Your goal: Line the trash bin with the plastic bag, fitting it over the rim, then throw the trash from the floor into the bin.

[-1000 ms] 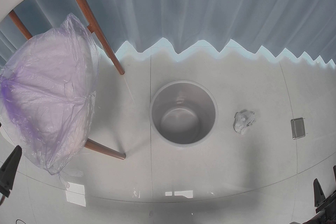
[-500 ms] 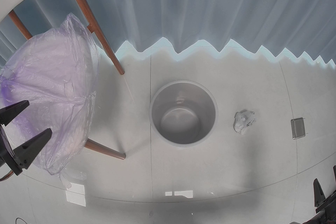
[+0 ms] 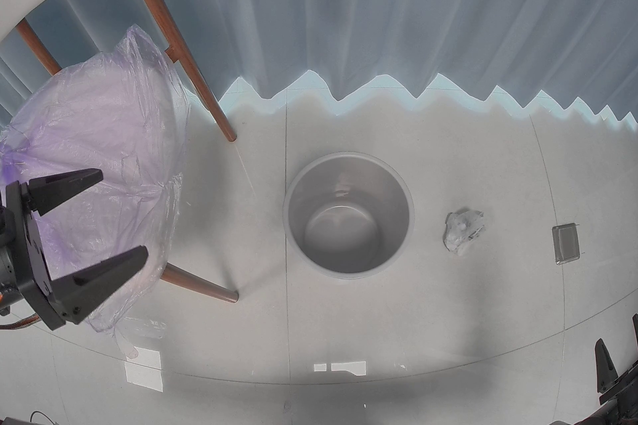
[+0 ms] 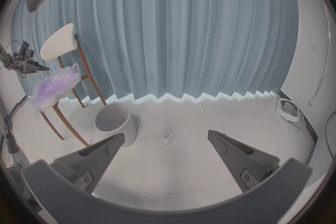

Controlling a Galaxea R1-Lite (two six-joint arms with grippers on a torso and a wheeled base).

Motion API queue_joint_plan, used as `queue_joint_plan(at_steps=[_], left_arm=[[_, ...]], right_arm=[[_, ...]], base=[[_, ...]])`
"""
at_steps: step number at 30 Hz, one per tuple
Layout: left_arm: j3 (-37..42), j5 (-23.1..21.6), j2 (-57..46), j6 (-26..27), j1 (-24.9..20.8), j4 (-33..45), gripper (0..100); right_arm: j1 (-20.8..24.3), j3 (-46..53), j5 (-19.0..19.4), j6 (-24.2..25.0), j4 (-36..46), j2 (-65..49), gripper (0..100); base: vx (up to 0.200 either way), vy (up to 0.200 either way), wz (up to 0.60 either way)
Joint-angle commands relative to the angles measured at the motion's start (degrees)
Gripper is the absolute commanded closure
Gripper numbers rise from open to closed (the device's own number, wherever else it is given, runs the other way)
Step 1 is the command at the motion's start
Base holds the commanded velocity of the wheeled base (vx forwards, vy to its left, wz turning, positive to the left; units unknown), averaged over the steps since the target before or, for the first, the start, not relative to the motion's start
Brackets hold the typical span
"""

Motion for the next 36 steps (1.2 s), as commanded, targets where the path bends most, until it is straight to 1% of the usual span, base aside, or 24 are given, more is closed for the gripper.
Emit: queue_joint_plan(at_steps=[1,5,11,15,16,17,18,22,24,31,35,36], left_arm=[[-0.7,0.1,3.9,1.6,-4.1,0.0,0],[-0.6,0.1,6.3,2.9,-6.6,0.0,0],[-0.6,0.0,8.7,4.3,-7.4,0.0,0],[-1.9,0.1,11.3,7.3,-8.4,-0.1,0],[-1.9,0.1,11.3,7.3,-8.4,-0.1,0],[-2.6,0.1,12.1,9.0,-8.4,-0.1,0],[-3.0,0.1,12.4,9.5,-8.4,-0.1,0],[-4.8,0.8,13.6,10.0,-9.2,-0.1,0],[-5.6,1.8,14.5,10.0,-10.2,-0.4,0],[-6.4,5.5,14.9,10.1,-11.0,-0.4,0],[-6.5,13.5,15.8,10.1,-14.2,-1.4,0],[-6.5,14.9,16.0,9.9,-15.0,-1.8,0]], right_arm=[[0.1,1.0,0.0,0.0,0.0,-1.0,0],[0.1,1.0,0.0,0.0,0.0,-1.0,0],[0.0,1.0,0.0,0.0,0.0,-1.0,0],[0.1,1.0,0.0,0.0,0.0,-1.0,0],[0.1,1.0,0.0,0.0,0.0,-1.0,0],[0.0,1.0,0.0,0.0,0.0,-1.0,0],[0.0,1.0,0.0,0.0,0.0,-1.0,0],[0.0,1.0,0.0,0.0,0.0,-1.0,0],[0.1,1.0,0.0,0.0,0.0,-1.0,0],[0.0,1.0,0.0,0.0,0.0,-1.0,0],[0.0,1.0,0.0,0.0,0.0,-1.0,0],[0.0,1.0,0.0,0.0,0.0,-1.0,0]], base=[[0.000,0.000,0.00],[0.000,0.000,0.00],[0.000,0.000,0.00],[0.000,0.000,0.00],[0.000,0.000,0.00],[0.000,0.000,0.00],[0.000,0.000,0.00],[0.000,0.000,0.00],[0.000,0.000,0.00],[0.000,0.000,0.00],[0.000,0.000,0.00],[0.000,0.000,0.00]])
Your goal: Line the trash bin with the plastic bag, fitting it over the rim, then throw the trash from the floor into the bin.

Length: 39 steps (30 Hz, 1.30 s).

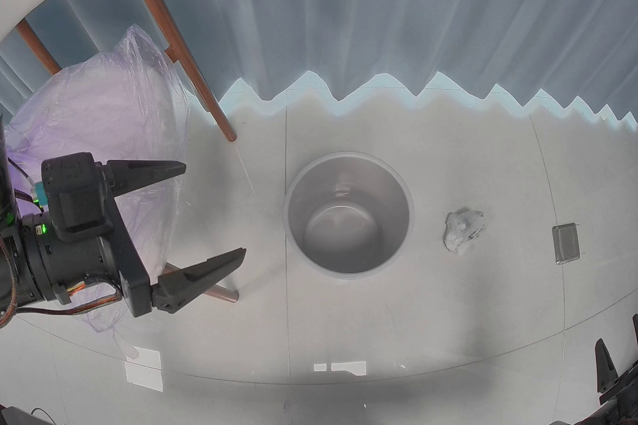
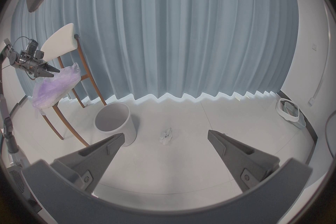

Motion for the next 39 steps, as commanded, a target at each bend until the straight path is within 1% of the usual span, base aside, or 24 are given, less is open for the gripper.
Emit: queue_joint_plan(at_steps=[1,2,3,7,8,10,11,13,15,16,17,18,21,22,25,27,28,29,30,31,33,36,37,39], left_arm=[[0.0,6.6,1.5,-0.5,-4.6,-2.1,0],[0.0,6.8,1.6,-0.5,-4.7,-2.3,0],[0.0,9.7,2.4,-0.6,-5.8,-3.1,0],[0.8,15.8,3.4,-0.5,-7.4,-4.3,0],[0.8,16.2,3.4,-0.5,-7.5,-4.3,0],[1.3,21.1,3.5,0.1,-7.8,-4.4,0],[1.4,22.0,3.6,0.2,-7.8,-4.4,0],[1.3,28.6,4.1,0.2,-7.9,-4.6,0],[1.3,31.5,4.2,0.2,-7.9,-5.2,0],[1.4,35.6,4.3,0.4,-7.9,-6.4,0],[1.5,36.6,4.4,0.3,-7.9,-6.8,0],[2.0,39.3,5.1,0.4,-8.3,-8.3,0],[2.2,40.2,5.4,0.5,-8.3,-9.2,0],[3.4,43.1,6.2,1.0,-8.3,-12.5,0],[5.4,48.1,6.5,6.9,-7.4,-16.4,0],[6.6,50.2,6.2,14.9,-7.2,-20.1,0],[7.4,50.3,6.2,18.4,-7.3,-22.0,0],[7.4,50.3,6.2,18.4,-7.3,-22.0,0],[9.7,50.4,6.2,24.9,-7.6,-26.4,0],[9.7,50.4,6.2,24.9,-7.6,-26.4,0],[13.4,50.4,7.2,33.1,-7.7,-35.6,0],[14.9,50.5,10.7,35.7,-7.6,-42.9,0],[14.9,50.5,10.9,35.8,-7.6,-43.1,0],[15.3,50.6,14.3,36.7,-7.4,-48.7,0]], right_arm=[[0.0,1.0,0.0,0.0,0.0,-1.0,0],[0.0,1.0,0.0,0.0,0.0,-1.0,0],[0.0,1.0,0.0,0.0,0.0,-1.0,0],[0.0,1.0,0.0,0.0,0.0,-1.0,0],[0.0,1.0,0.0,0.0,0.0,-1.0,0],[0.0,1.0,0.0,0.0,0.0,-1.0,0],[0.0,1.0,0.0,0.0,0.0,-1.0,0],[0.0,1.0,0.0,0.0,0.0,-1.0,0],[0.0,1.0,0.0,0.0,0.0,-1.0,0],[0.0,1.0,0.0,0.0,0.0,-1.0,0],[0.0,1.0,0.0,0.0,0.0,-1.0,0],[0.0,1.0,0.0,0.0,0.0,-1.0,0],[0.0,1.0,0.0,0.0,0.0,-1.0,0],[0.0,1.0,0.0,0.0,0.0,-1.0,0],[0.0,1.0,0.0,0.0,0.0,-1.0,0],[0.0,1.0,0.0,0.0,0.0,-1.0,0],[0.1,1.0,0.0,0.0,0.0,-1.0,0],[0.1,1.0,0.0,0.0,0.0,-1.0,0],[0.0,1.0,0.0,0.0,0.0,-1.0,0],[0.0,1.0,0.0,0.0,0.0,-1.0,0],[0.0,1.0,0.0,0.0,0.0,-1.0,0],[0.0,1.0,0.0,0.0,0.0,-1.0,0],[0.1,1.0,0.0,0.0,0.0,-1.0,0],[0.0,1.0,0.0,0.0,0.0,-1.0,0]], base=[[0.000,0.000,0.00],[0.000,0.000,0.00],[0.000,0.000,0.00],[0.000,0.000,0.00],[0.000,0.000,0.00],[0.000,0.000,0.00],[0.000,0.000,0.00],[0.000,0.000,0.00],[0.000,0.000,0.00],[0.000,0.000,0.00],[0.000,0.000,0.00],[0.000,0.000,0.00],[0.000,0.000,0.00],[0.000,0.000,0.00],[0.000,0.000,0.00],[0.000,0.000,0.00],[0.000,0.000,0.00],[0.000,0.000,0.00],[0.000,0.000,0.00],[0.000,0.000,0.00],[0.000,0.000,0.00],[0.000,0.000,0.00],[0.000,0.000,0.00],[0.000,0.000,0.00]])
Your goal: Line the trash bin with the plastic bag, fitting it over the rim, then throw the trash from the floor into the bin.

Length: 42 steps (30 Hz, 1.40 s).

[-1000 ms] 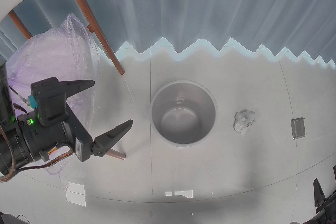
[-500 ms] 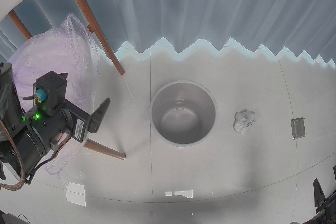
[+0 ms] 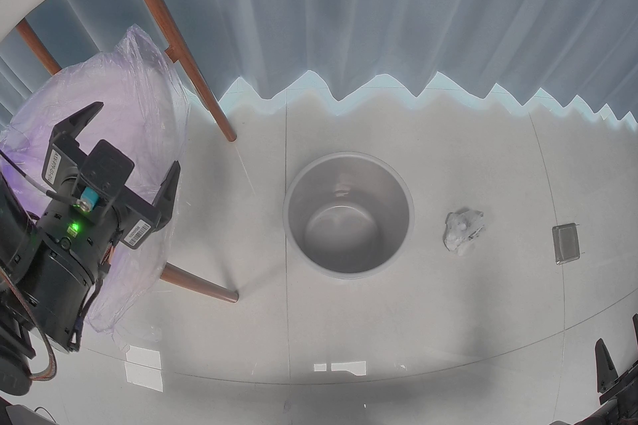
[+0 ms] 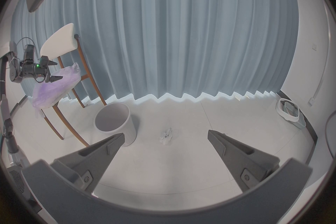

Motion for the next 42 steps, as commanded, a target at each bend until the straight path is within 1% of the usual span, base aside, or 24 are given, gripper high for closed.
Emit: queue_joint_plan(at_steps=[1,2,4,8,12,15,16,18,22,28,34,38,39,42], left_arm=[[4.0,0.6,6.7,4.4,0.2,-8.3,0],[4.0,0.6,9.4,5.4,0.3,-11.1,0],[4.7,0.7,11.6,6.1,0.4,-13.2,0],[5.6,0.8,15.3,6.2,0.9,-15.6,0],[5.0,0.9,18.8,6.7,2.3,-18.5,0],[4.7,2.1,21.2,11.7,4.7,-23.1,0],[4.8,2.3,21.3,12.1,4.9,-23.6,0],[4.7,3.3,23.7,14.7,5.6,-27.4,0],[3.2,4.3,27.3,15.0,5.5,-32.1,0],[2.7,6.7,28.7,15.9,5.2,-32.9,0],[1.1,7.7,28.8,16.7,7.0,-32.9,0],[-0.4,9.2,28.8,16.8,7.5,-32.8,0],[-1.4,10.3,28.8,17.0,8.0,-32.4,0],[-2.5,11.3,29.7,18.9,8.9,-32.5,0]], right_arm=[[0.0,1.0,0.0,0.0,0.0,-1.0,0],[0.1,1.0,0.0,0.0,0.0,-1.0,0],[0.1,1.0,0.0,0.0,0.0,-1.0,0],[0.0,1.0,0.0,0.0,0.0,-1.0,0],[0.1,1.0,0.0,0.0,0.0,-1.0,0],[0.1,1.0,0.0,0.0,0.0,-1.0,0],[0.0,1.0,0.0,0.0,0.0,-1.0,0],[0.0,1.0,0.0,0.0,0.0,-1.0,0],[0.0,1.0,0.0,0.0,0.0,-1.0,0],[0.0,1.0,0.0,0.0,0.0,-1.0,0],[0.1,1.0,0.0,0.0,0.0,-1.0,0],[0.0,1.0,0.0,0.0,0.0,-1.0,0],[0.0,1.0,0.0,0.0,0.0,-1.0,0],[0.0,1.0,0.0,0.0,0.0,-1.0,0]], base=[[0.000,0.000,0.00],[0.000,0.000,0.00],[0.000,0.000,0.00],[0.000,0.000,0.00],[0.000,0.000,0.00],[0.000,0.000,0.00],[0.000,0.000,0.00],[0.000,0.000,0.00],[0.000,0.000,0.00],[0.000,0.000,0.00],[0.000,0.000,0.00],[0.000,0.000,0.00],[0.000,0.000,0.00],[0.000,0.000,0.00]])
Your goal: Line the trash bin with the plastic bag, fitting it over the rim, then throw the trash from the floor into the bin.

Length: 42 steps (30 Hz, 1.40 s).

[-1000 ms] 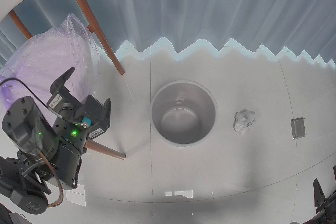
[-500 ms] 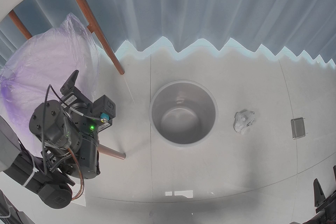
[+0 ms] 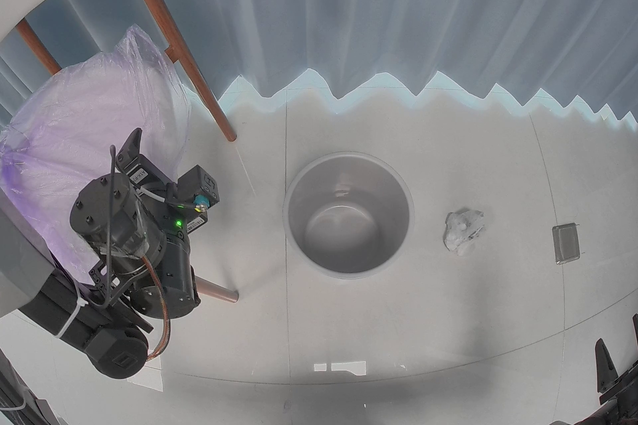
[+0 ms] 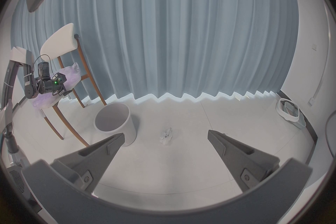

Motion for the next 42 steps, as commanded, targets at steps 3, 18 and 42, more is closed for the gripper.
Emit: queue_joint_plan(at_steps=[3,18,42], left_arm=[[-3.9,0.6,1.8,1.5,1.2,0.0,0],[-3.4,5.9,1.4,1.9,0.4,-0.3,100],[4.3,5.2,-4.2,-11.3,-14.5,-0.1,100]], right_arm=[[0.0,1.0,0.0,0.0,0.0,-1.0,0],[0.0,1.0,0.0,0.0,0.0,-1.0,0],[0.0,1.0,0.0,0.0,0.0,-1.0,0]], base=[[0.000,0.000,0.00],[0.000,0.000,0.00],[0.000,0.000,0.00]])
